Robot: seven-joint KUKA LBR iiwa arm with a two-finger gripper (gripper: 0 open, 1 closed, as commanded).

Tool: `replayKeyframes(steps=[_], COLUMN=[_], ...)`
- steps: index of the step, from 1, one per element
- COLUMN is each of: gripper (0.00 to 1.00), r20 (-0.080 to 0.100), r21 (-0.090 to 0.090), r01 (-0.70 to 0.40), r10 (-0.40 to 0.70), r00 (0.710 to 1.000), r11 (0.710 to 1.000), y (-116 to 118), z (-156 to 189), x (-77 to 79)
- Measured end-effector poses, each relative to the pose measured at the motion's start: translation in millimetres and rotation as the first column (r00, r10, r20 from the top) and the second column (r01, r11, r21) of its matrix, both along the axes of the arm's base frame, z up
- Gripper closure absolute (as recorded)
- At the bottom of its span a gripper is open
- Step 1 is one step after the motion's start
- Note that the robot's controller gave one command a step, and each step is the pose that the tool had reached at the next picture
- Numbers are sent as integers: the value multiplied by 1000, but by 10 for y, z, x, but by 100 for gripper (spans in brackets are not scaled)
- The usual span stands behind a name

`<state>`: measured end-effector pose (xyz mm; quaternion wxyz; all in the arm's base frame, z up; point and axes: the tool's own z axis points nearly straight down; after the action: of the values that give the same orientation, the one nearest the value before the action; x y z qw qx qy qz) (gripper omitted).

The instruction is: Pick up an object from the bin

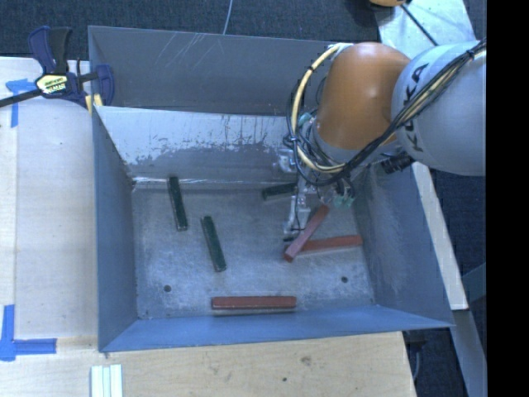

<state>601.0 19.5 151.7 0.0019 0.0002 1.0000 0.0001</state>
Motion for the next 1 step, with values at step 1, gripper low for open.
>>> replayKeyframes(steps=[1], gripper=[0], r20=[0], r21=[0], r01=[0], r10=[0], r00=[1000], r11=[1000], y=[0], z=[0], x=[0])
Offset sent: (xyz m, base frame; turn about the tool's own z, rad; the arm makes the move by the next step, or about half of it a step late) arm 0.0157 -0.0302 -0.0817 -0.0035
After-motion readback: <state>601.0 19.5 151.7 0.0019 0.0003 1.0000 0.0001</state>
